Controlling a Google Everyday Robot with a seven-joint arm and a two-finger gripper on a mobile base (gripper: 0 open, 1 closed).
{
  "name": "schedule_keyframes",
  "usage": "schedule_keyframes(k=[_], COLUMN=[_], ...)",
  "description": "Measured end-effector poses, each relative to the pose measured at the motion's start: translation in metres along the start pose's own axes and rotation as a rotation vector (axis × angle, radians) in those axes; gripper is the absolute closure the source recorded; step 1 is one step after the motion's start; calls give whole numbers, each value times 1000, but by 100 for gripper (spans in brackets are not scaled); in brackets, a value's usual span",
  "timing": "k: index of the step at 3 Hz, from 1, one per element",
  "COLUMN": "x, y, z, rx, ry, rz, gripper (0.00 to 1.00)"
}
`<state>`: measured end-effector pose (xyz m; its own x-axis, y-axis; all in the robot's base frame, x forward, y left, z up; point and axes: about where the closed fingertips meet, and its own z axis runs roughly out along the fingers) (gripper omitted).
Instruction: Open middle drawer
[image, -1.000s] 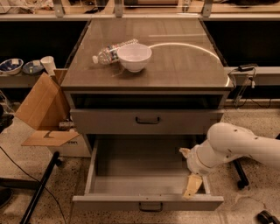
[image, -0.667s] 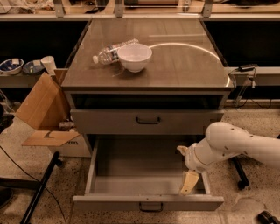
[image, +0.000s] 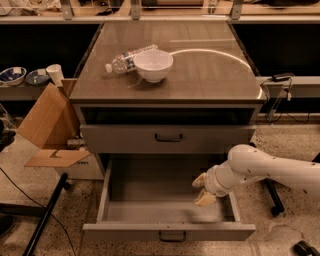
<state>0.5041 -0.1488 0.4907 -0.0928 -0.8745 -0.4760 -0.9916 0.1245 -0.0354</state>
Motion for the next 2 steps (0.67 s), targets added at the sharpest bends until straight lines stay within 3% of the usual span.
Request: schedule_keyframes(k=[2], x=[16], y=[10], z=[38], rx=[-42], ry=[2], rz=[25], gripper=[96])
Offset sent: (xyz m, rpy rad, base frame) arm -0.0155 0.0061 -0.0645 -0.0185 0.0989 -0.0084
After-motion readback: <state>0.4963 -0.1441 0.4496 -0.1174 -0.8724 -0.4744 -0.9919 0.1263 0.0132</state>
